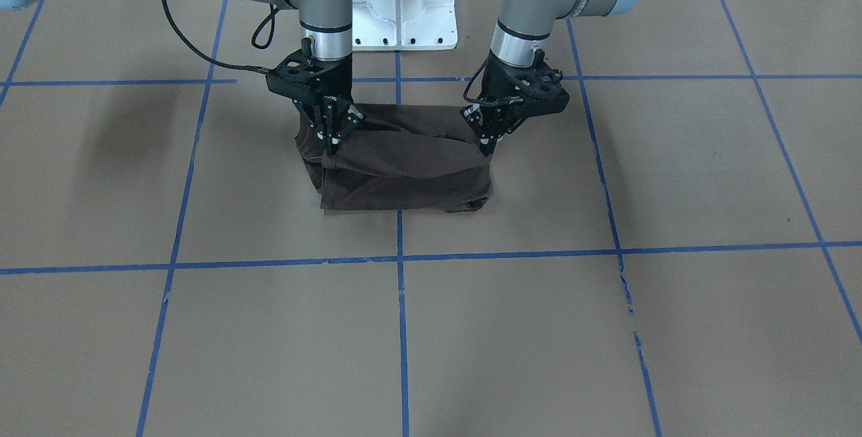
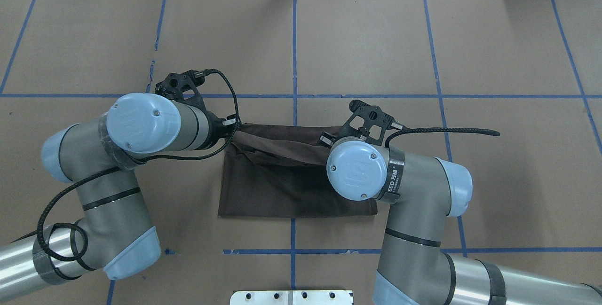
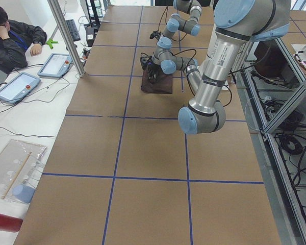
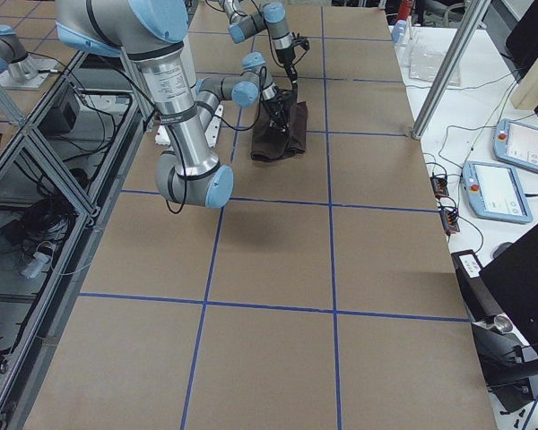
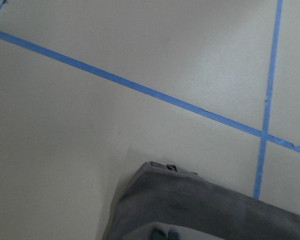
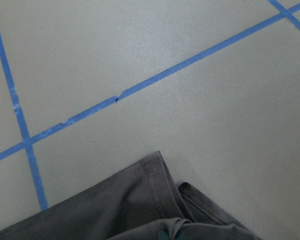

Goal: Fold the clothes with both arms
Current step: 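Lay the folded edge down near the far edge with both grippers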

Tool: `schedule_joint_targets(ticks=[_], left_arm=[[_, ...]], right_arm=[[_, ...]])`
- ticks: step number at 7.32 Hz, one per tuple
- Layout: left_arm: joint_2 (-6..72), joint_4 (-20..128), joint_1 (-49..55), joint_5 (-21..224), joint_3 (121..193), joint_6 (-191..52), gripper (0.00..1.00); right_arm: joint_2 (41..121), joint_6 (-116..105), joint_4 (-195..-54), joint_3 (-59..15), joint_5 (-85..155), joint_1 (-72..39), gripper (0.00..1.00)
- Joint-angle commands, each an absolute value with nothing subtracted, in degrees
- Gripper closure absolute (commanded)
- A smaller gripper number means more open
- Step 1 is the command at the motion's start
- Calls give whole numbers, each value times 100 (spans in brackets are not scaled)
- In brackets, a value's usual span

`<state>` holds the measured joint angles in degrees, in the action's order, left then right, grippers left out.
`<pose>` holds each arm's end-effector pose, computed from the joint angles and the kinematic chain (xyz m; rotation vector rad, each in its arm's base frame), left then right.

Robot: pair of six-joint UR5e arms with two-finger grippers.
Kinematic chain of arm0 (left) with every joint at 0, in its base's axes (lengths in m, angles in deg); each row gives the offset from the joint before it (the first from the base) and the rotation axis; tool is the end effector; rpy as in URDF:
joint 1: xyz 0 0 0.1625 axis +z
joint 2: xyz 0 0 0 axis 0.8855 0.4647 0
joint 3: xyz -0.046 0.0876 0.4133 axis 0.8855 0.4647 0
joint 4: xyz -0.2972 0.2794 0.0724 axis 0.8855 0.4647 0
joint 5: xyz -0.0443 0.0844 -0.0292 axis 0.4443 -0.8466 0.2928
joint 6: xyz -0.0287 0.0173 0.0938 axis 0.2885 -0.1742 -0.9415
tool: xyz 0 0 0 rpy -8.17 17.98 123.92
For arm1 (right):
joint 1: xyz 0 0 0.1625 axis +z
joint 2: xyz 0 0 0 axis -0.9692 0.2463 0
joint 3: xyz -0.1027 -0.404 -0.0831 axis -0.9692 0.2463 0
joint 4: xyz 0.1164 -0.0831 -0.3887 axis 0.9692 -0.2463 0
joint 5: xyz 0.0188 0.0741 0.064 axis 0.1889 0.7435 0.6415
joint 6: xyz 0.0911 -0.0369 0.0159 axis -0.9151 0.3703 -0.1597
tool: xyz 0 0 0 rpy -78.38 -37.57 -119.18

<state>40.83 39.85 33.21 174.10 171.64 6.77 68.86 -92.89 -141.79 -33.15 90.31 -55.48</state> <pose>0.4805 -0.4118 0.2465 0.1731 0.9602 -0.4446 -0.5436 -0.3642 0.2407 0.2378 -0.7396 0.6473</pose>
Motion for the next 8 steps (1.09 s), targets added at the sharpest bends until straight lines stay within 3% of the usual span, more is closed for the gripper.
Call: schedule_joint_targets(ticks=[1, 6, 7, 8], left_arm=[[4124, 4286, 3322, 17399, 16733, 664, 100], [4177, 4427, 3313, 17417, 16591, 382, 100], [4177, 4428, 3304, 17417, 16591, 382, 84], [4177, 4419, 3304, 17434, 16591, 173, 22]], right_arm=[[6859, -9273, -13657, -2752, 9015, -5535, 100], [6858, -8949, -13514, -2636, 9198, -5343, 100], [6858, -8870, -13514, -2636, 9208, -5307, 57], [6850, -8547, -13522, -2627, 9217, -5281, 1]])
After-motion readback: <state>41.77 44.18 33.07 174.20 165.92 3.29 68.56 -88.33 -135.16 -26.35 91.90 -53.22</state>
